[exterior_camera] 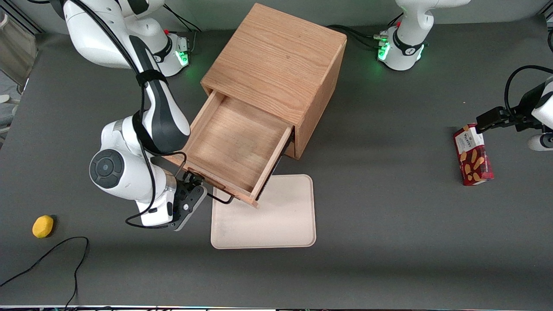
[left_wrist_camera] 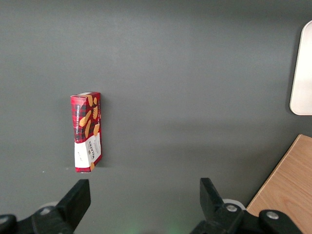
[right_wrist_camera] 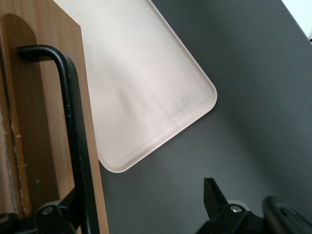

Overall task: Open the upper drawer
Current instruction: 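Keep pulling the drawer further out toward the white tray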

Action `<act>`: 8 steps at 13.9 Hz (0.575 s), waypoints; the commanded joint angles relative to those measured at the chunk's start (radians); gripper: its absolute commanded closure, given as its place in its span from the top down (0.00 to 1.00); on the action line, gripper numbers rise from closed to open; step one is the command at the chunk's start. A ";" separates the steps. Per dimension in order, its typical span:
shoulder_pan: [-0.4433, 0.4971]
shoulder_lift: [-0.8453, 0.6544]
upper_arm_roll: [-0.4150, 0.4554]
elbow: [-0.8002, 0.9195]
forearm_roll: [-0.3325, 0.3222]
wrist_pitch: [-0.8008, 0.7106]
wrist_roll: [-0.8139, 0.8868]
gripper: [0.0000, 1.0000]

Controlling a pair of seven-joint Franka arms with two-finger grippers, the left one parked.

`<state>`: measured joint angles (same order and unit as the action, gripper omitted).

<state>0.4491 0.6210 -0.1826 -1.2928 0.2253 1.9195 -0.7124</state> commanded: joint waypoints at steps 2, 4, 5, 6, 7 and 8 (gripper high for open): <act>-0.020 0.028 0.008 0.052 0.026 -0.010 -0.028 1.00; -0.020 0.028 0.008 0.052 0.026 -0.011 -0.027 1.00; -0.021 0.028 0.008 0.052 0.026 -0.011 -0.028 1.00; -0.026 0.028 0.008 0.053 0.026 -0.011 -0.030 1.00; -0.030 0.028 0.008 0.059 0.026 -0.013 -0.033 1.00; -0.035 0.028 0.008 0.061 0.026 -0.011 -0.048 1.00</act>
<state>0.4459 0.6213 -0.1822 -1.2917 0.2282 1.9178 -0.7161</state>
